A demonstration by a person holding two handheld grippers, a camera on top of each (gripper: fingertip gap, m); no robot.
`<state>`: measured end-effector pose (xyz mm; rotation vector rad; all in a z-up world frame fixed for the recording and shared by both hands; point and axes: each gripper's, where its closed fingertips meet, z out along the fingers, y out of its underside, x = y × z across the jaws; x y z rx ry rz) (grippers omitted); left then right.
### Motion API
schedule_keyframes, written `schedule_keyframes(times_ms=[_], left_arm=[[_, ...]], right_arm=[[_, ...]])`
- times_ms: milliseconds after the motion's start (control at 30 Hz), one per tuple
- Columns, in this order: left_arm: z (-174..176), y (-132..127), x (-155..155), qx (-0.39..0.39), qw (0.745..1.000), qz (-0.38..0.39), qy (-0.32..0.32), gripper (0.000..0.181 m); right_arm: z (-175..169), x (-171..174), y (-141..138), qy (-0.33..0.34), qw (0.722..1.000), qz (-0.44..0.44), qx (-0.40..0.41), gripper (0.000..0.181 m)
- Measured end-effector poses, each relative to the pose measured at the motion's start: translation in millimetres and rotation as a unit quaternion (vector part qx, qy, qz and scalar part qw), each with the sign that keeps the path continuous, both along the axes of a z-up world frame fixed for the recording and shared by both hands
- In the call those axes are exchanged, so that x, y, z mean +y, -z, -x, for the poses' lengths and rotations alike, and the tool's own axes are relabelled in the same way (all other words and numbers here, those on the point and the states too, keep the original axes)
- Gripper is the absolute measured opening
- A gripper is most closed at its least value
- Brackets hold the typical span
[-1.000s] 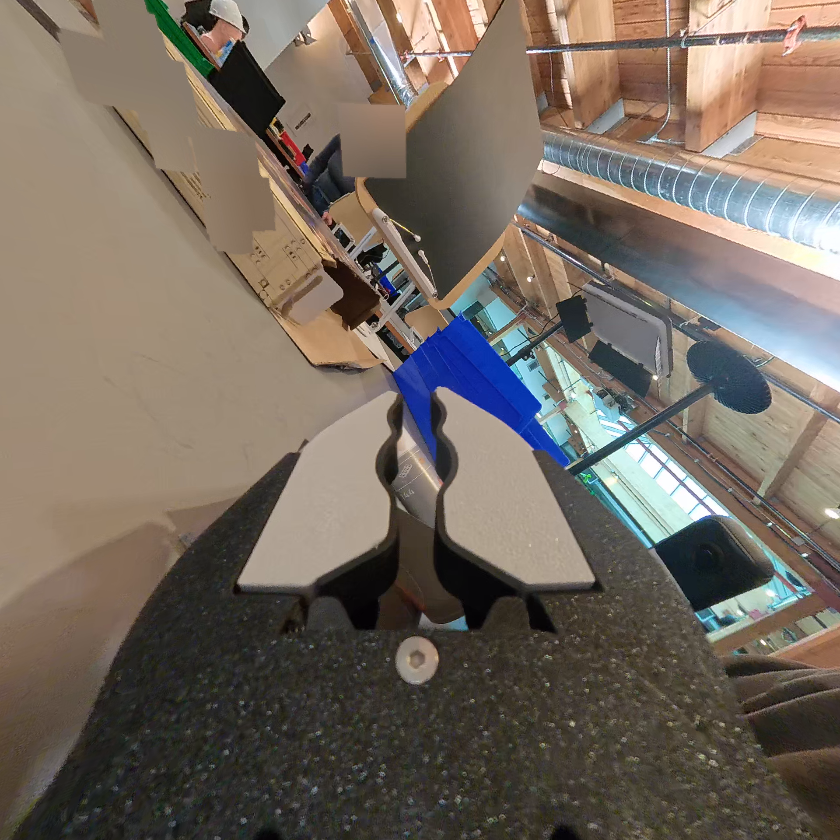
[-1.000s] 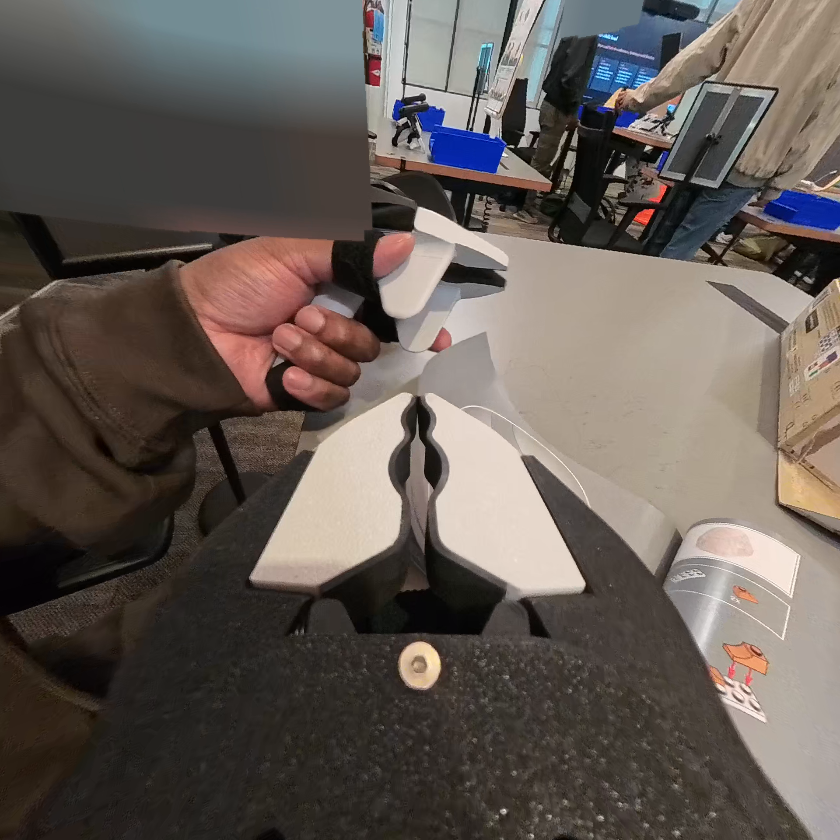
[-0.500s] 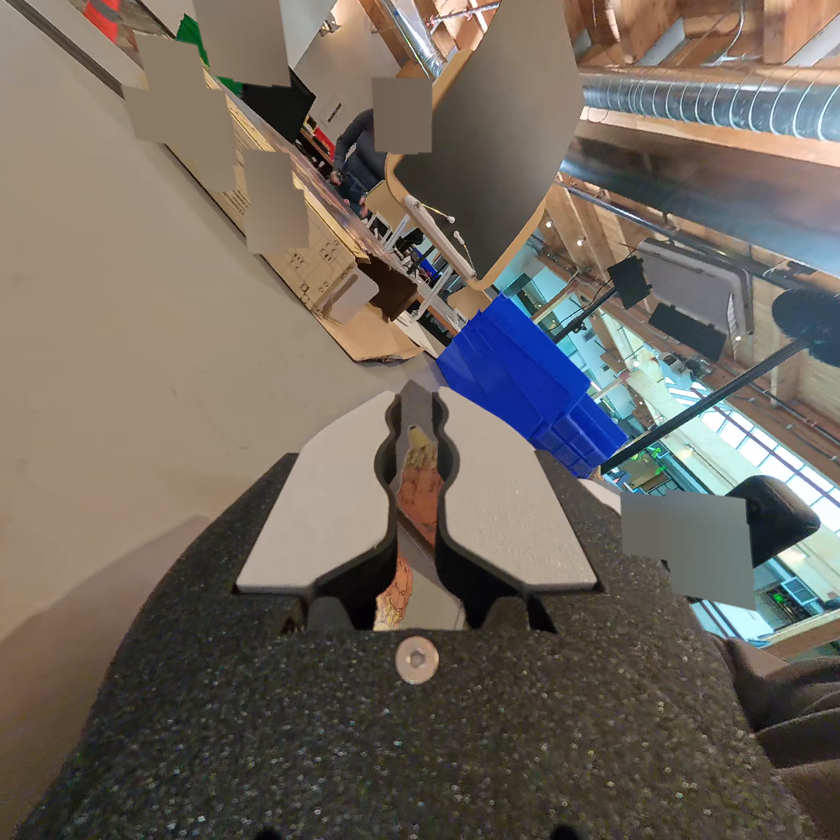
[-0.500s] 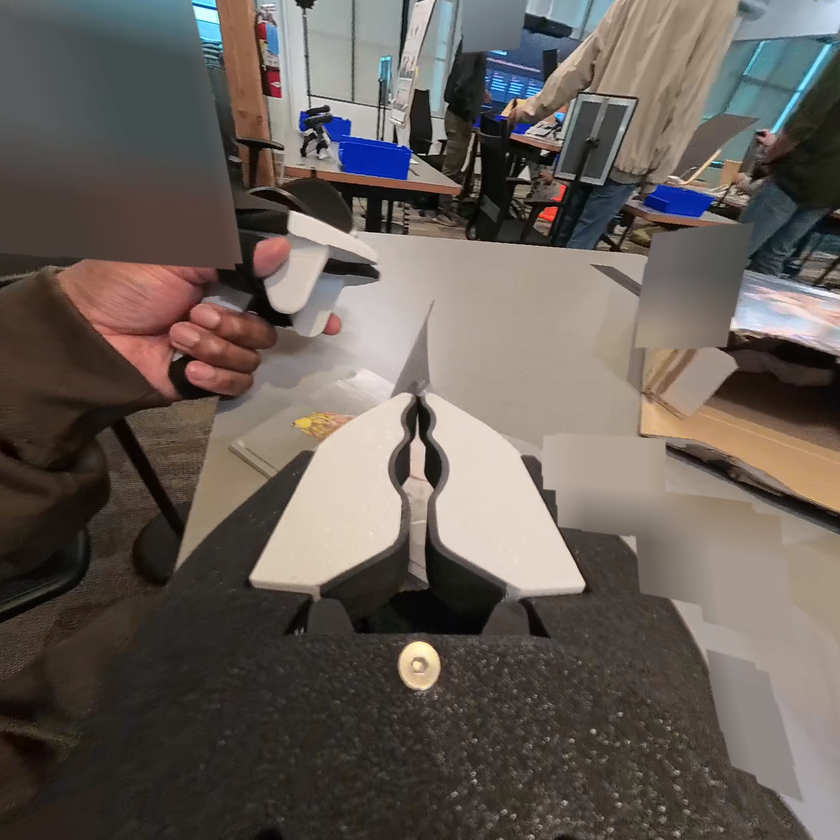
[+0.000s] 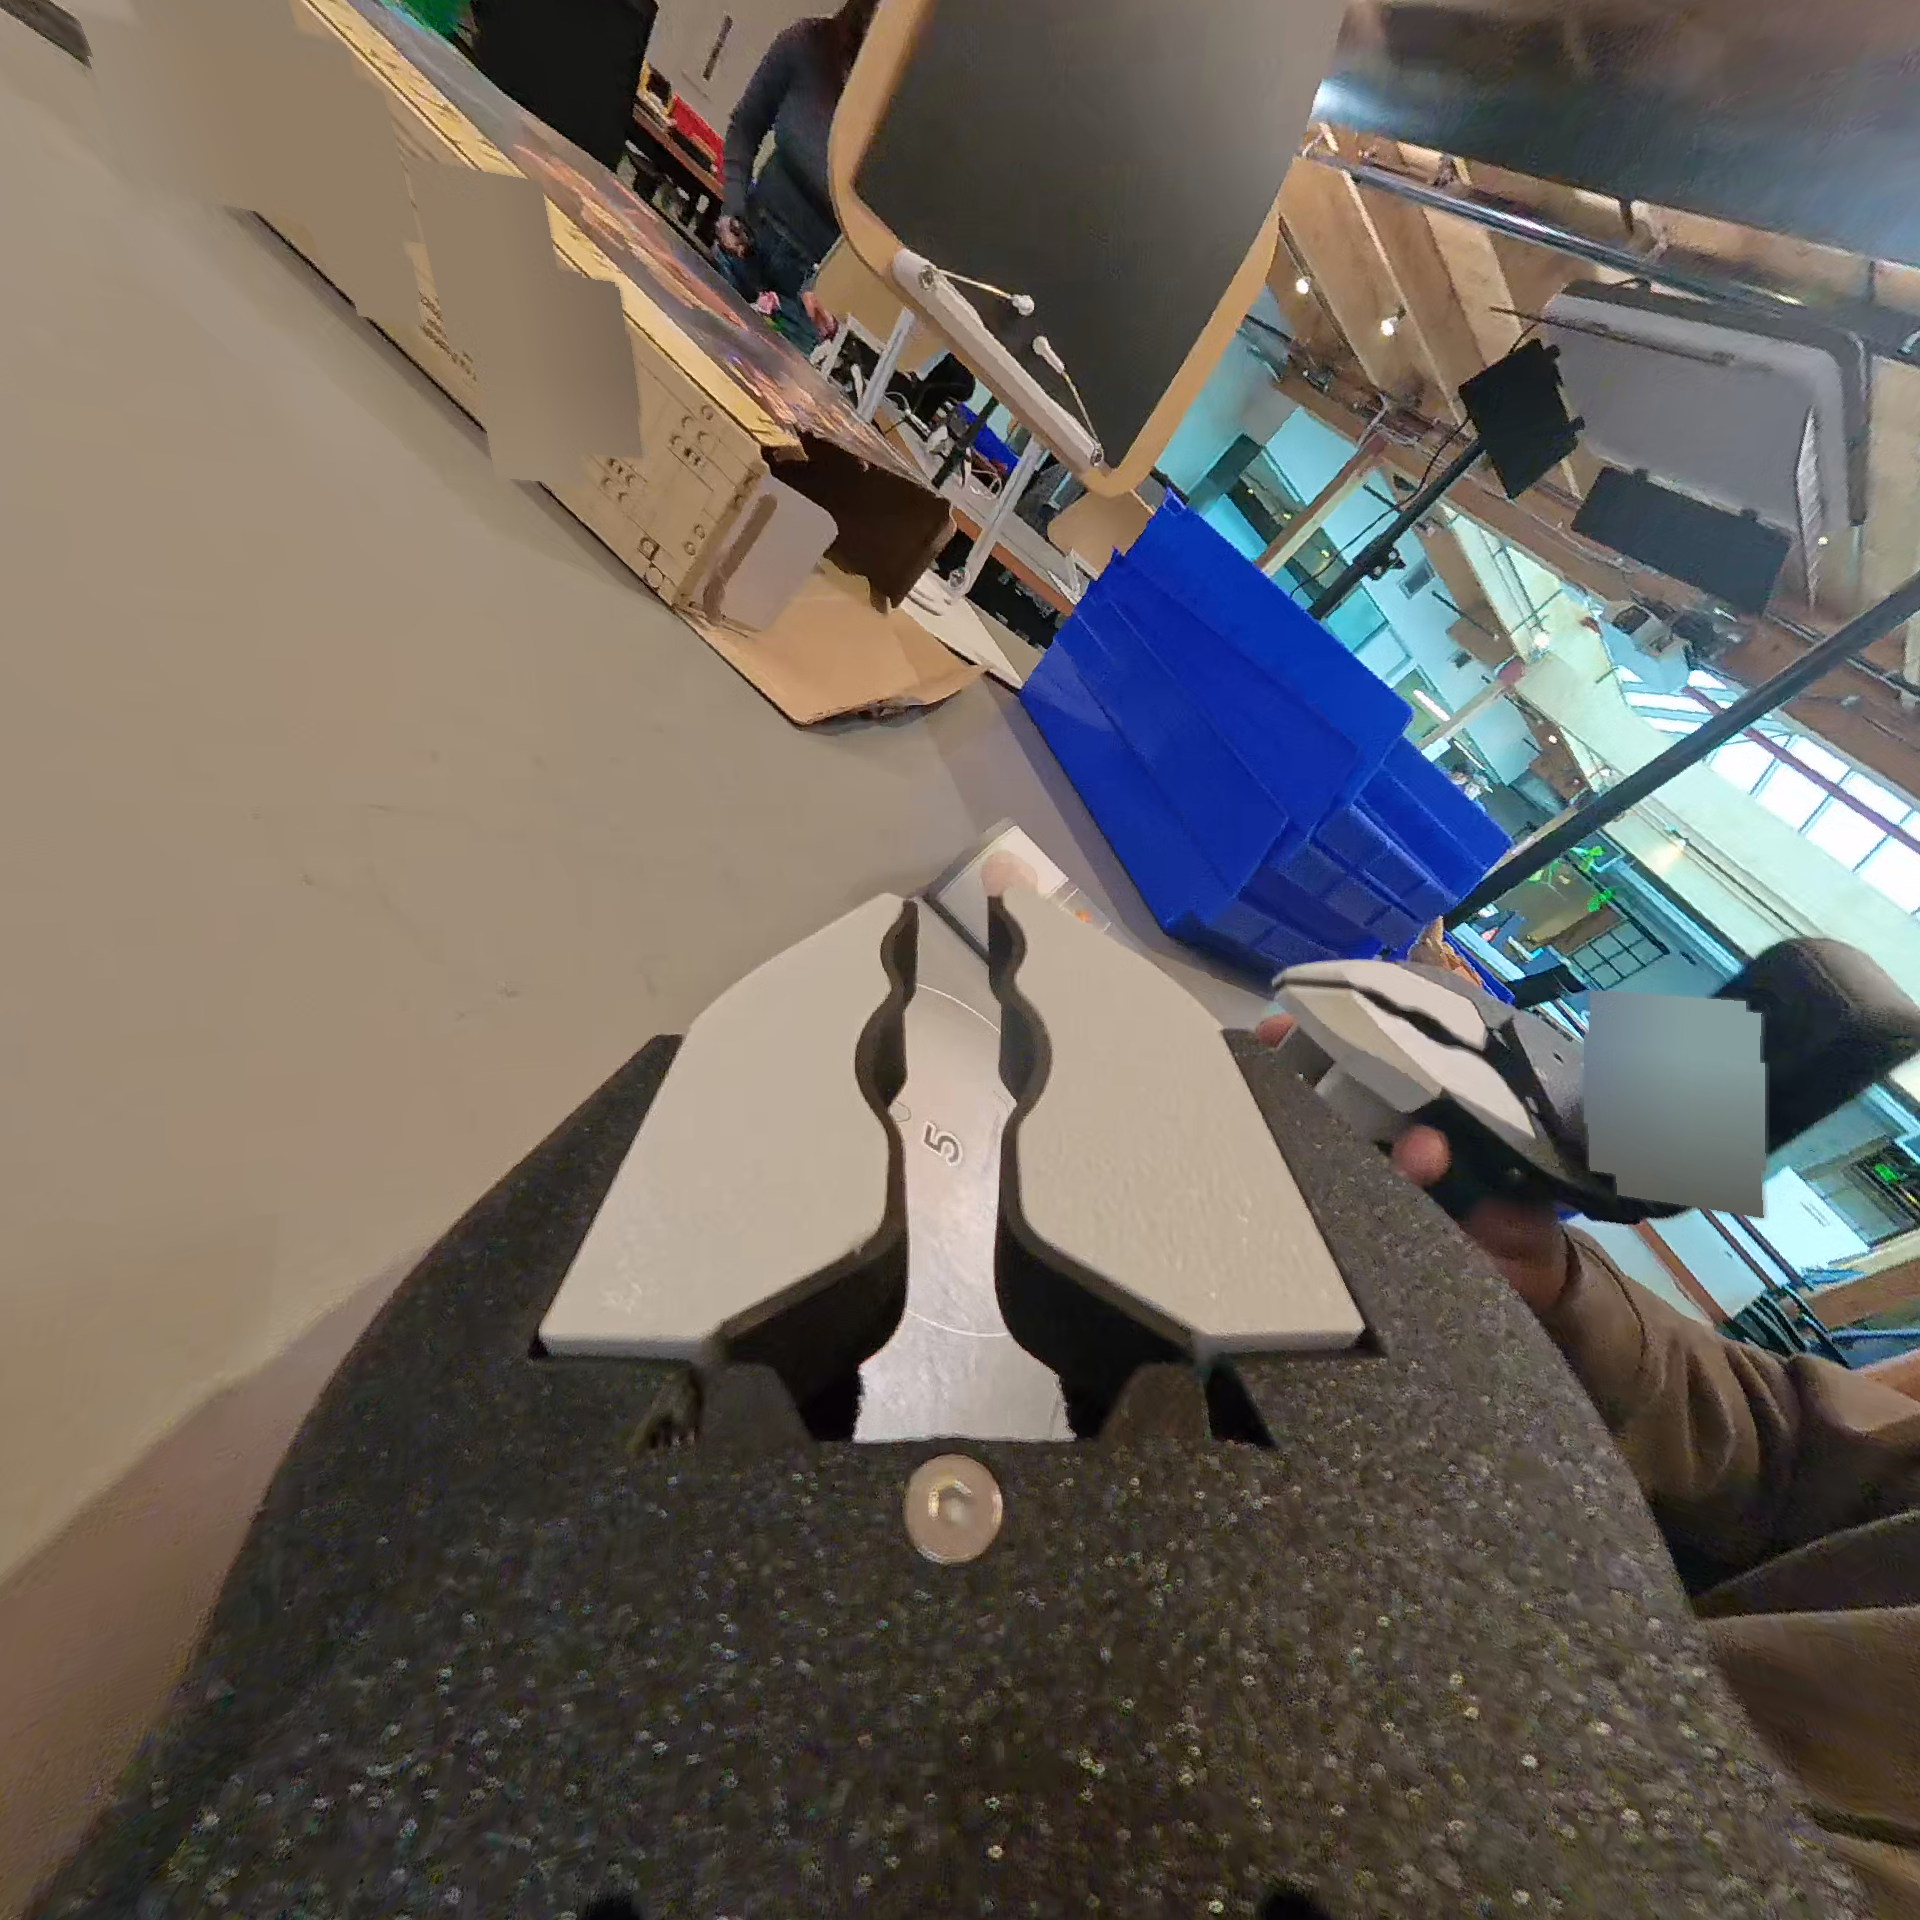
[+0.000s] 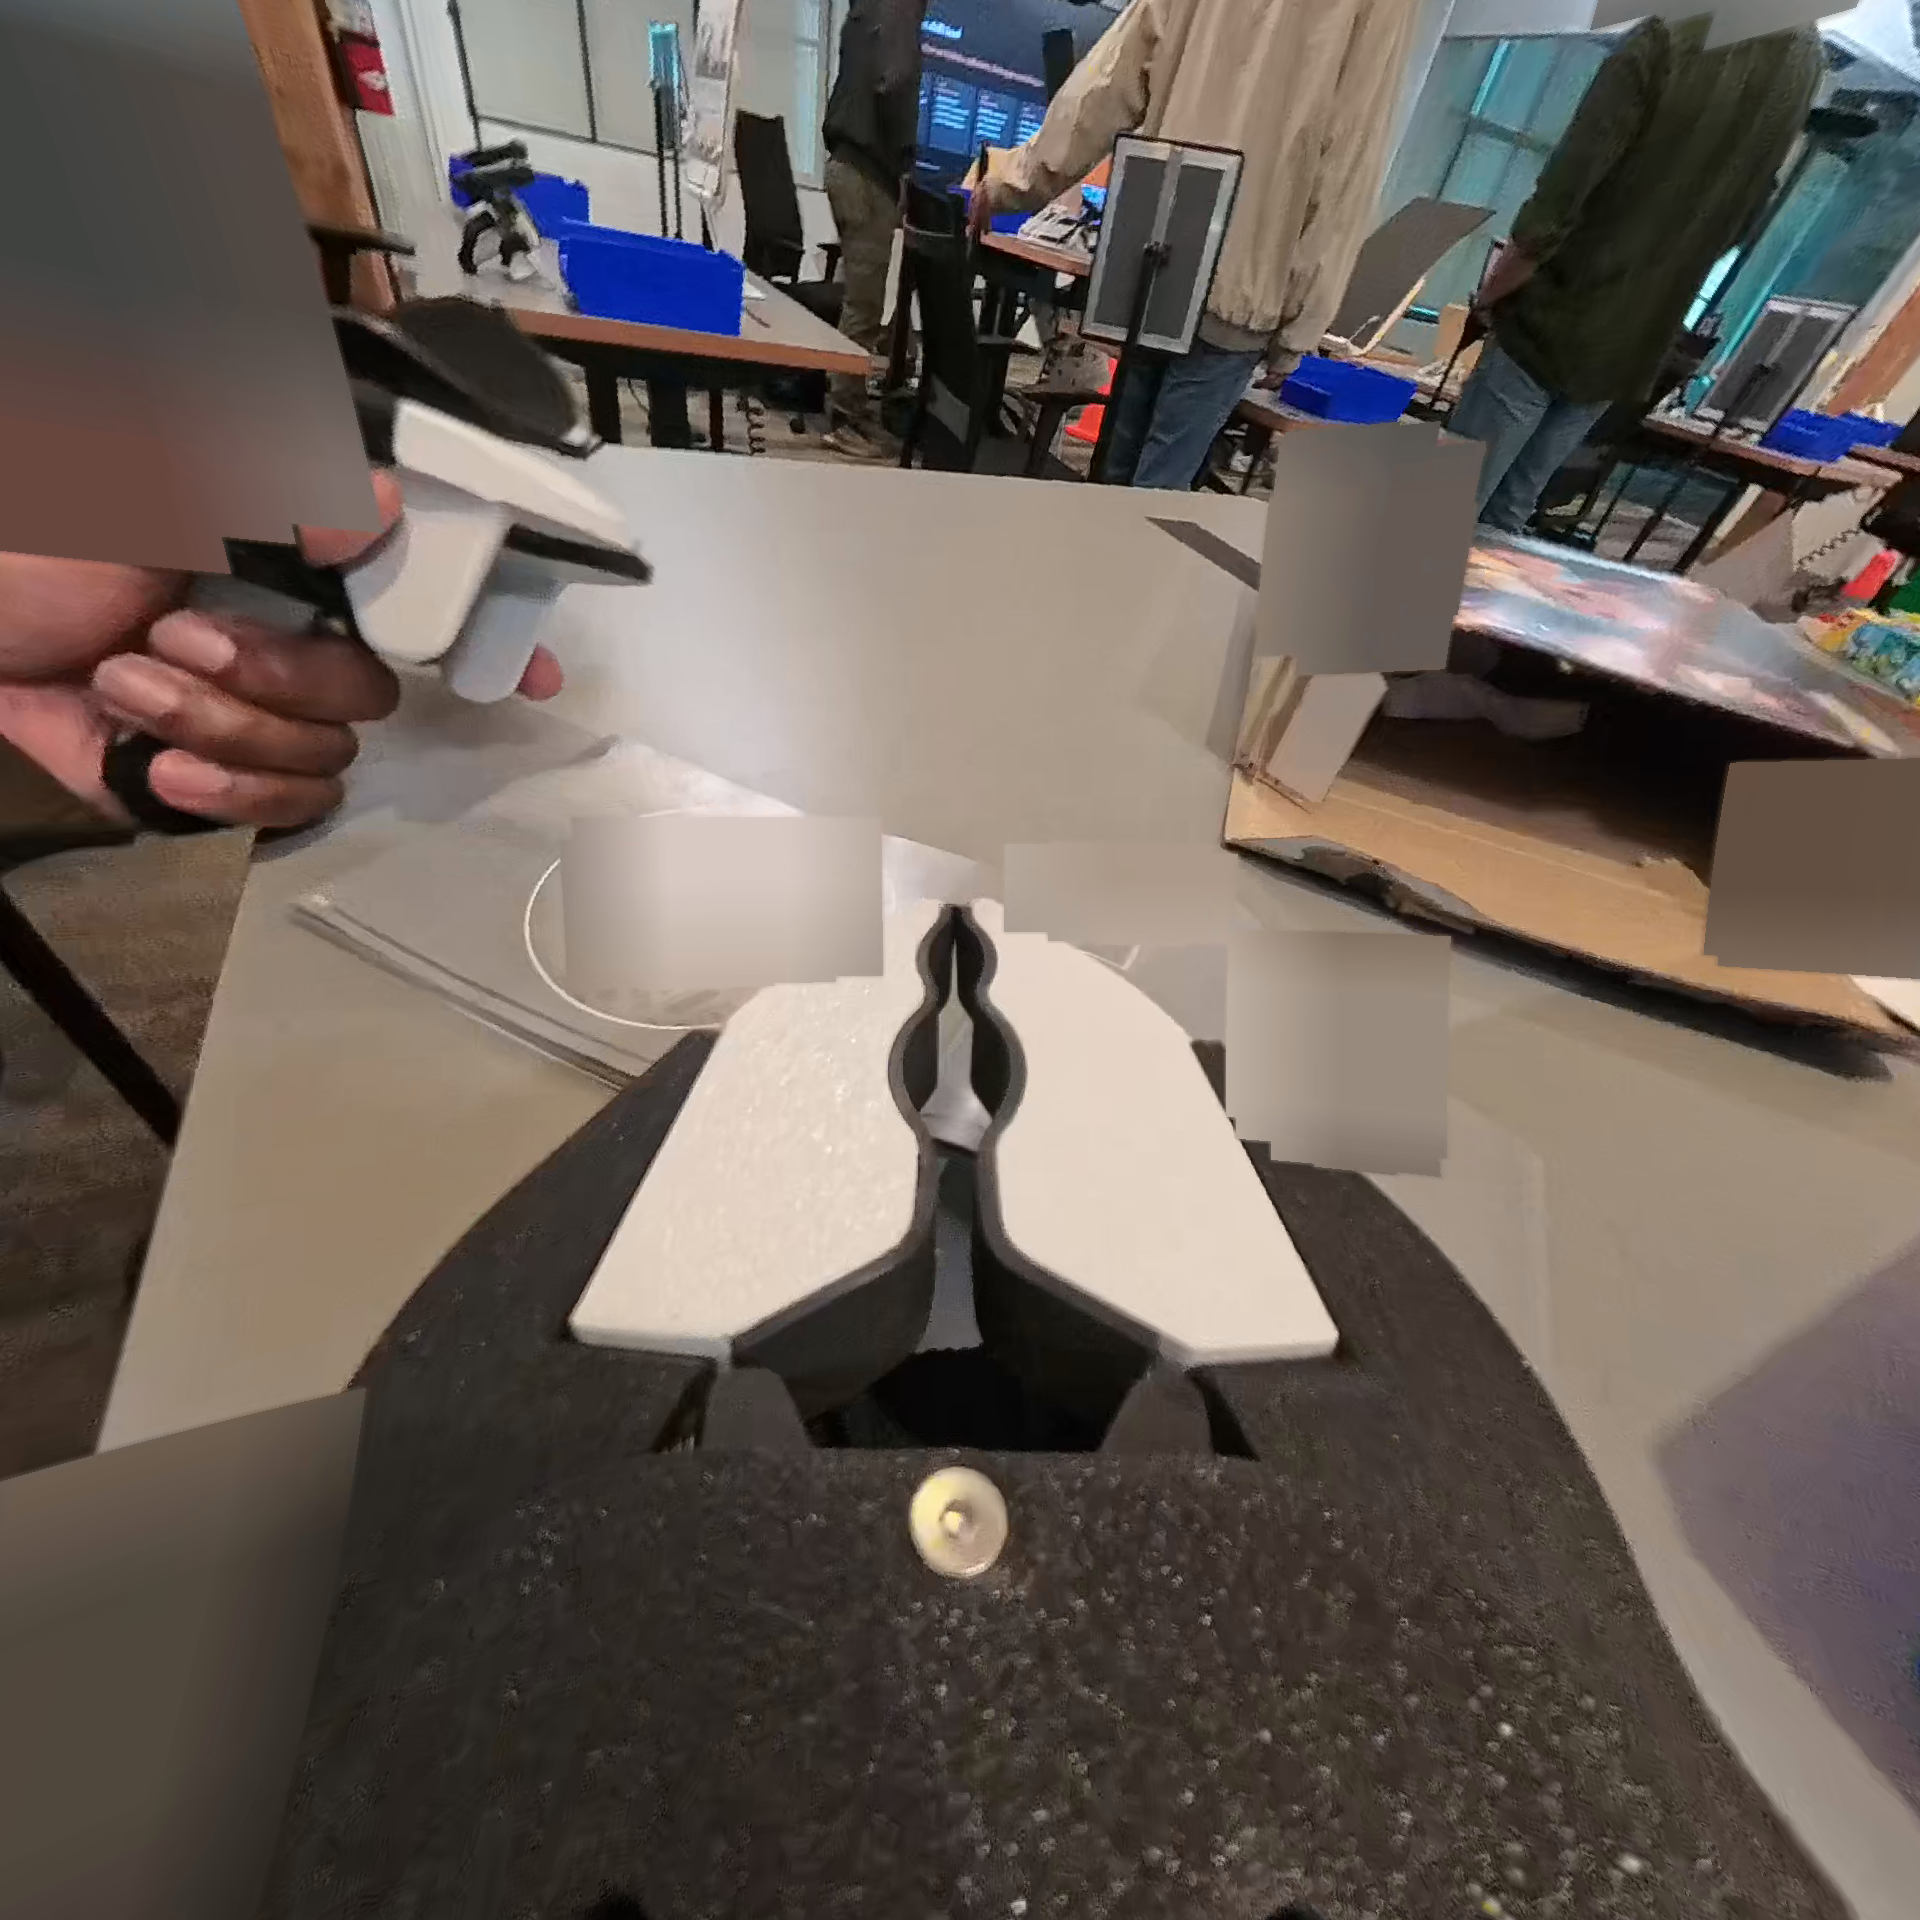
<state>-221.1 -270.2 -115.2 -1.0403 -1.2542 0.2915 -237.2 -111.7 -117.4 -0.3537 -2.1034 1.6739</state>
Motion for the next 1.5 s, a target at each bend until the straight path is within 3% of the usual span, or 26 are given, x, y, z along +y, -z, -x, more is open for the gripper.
schedule_keyframes(times_ms=[100,300,533,833,1133,1500], left_arm=[[-1,0,-5,0.001,1.0,0.002,-0.003,0.013],[-7,13,-22,-0.023,0.997,0.066,-0.014,0.014],[-16,17,-30,-0.018,0.995,0.099,0.008,0.017],[-18,14,-34,-0.006,0.998,0.066,0.016,0.017],[-19,12,-37,-0.002,0.999,0.053,0.012,0.016],[-18,12,-35,-0.003,0.998,0.064,0.008,0.016]], right_arm=[[-21,-21,6,-0.058,0.996,-0.054,0.045,0.001],[-60,-62,26,-0.188,0.952,-0.198,0.142,0.026],[-95,-101,44,-0.286,0.921,-0.234,0.124,0.036],[-112,-129,65,-0.3,0.914,-0.247,0.114,0.037],[-113,-132,66,-0.297,0.914,-0.251,0.115,0.036],[-109,-136,66,-0.31,0.893,-0.303,0.119,0.037]])
